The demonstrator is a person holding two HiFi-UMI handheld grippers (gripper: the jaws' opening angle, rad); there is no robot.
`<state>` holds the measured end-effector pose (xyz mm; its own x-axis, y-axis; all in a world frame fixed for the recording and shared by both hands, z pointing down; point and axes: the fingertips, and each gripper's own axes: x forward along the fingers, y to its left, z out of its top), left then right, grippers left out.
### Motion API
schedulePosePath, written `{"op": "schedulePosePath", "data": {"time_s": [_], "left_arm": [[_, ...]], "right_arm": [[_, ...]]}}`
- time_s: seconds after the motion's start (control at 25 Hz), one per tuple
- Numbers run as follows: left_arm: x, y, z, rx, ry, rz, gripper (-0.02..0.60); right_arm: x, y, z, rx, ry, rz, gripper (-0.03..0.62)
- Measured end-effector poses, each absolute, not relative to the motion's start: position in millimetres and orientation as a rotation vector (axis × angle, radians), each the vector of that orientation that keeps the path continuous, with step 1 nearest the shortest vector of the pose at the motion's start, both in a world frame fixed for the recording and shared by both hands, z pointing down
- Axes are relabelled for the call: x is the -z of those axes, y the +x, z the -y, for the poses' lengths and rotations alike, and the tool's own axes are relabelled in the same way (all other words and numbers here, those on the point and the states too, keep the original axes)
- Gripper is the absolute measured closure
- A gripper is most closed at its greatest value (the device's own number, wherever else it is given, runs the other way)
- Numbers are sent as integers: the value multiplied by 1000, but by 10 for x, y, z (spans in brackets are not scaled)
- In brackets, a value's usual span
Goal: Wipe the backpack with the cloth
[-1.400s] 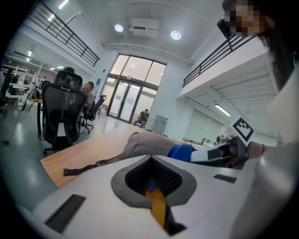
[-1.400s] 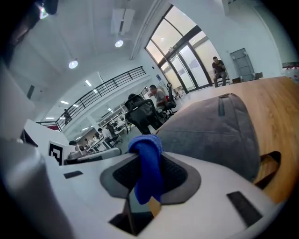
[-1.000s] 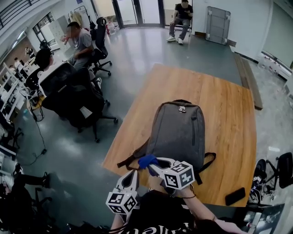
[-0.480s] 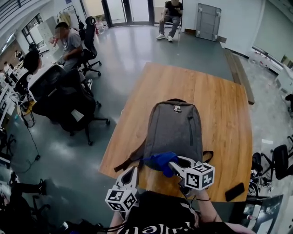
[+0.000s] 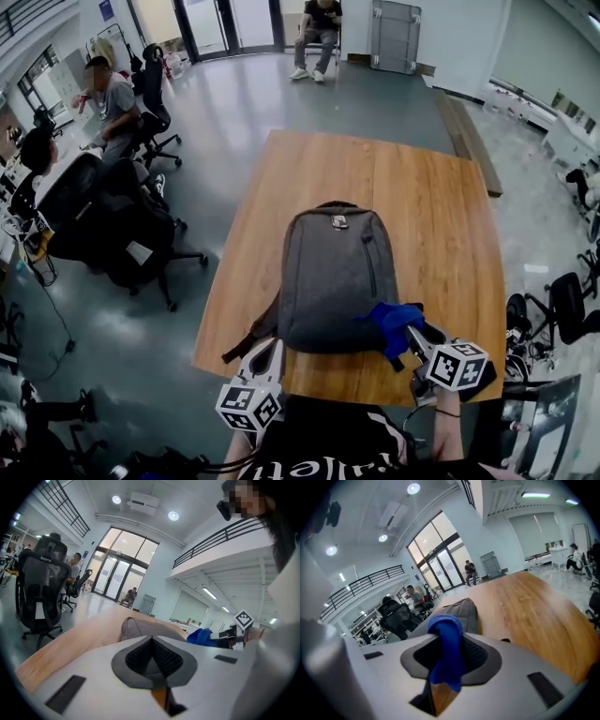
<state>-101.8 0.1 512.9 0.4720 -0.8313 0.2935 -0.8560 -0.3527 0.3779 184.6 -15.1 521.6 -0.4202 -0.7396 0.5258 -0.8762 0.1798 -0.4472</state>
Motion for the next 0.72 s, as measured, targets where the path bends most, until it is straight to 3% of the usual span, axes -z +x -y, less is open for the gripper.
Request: {"op": "schedulePosePath", "data": {"time_s": [0.24, 0.4, 0.56, 0.72], "left_arm": [[-5126, -999, 42, -78, 2249, 1393, 583], [-5145, -1034, 63, -89, 2241, 1402, 583], [-5151, -1075, 64, -87, 2234, 1413, 583], [-5167, -1129, 41, -83, 2216, 1431, 583]], "right_arm": [[-5307, 2351, 29, -1040, 1731, 2120, 477], [-5138, 2318, 49, -1020, 1739, 2159, 477], [-4770, 1857, 215, -980, 1652, 2326, 477], [-4428, 902, 503, -935, 1380, 2580, 477]]}}
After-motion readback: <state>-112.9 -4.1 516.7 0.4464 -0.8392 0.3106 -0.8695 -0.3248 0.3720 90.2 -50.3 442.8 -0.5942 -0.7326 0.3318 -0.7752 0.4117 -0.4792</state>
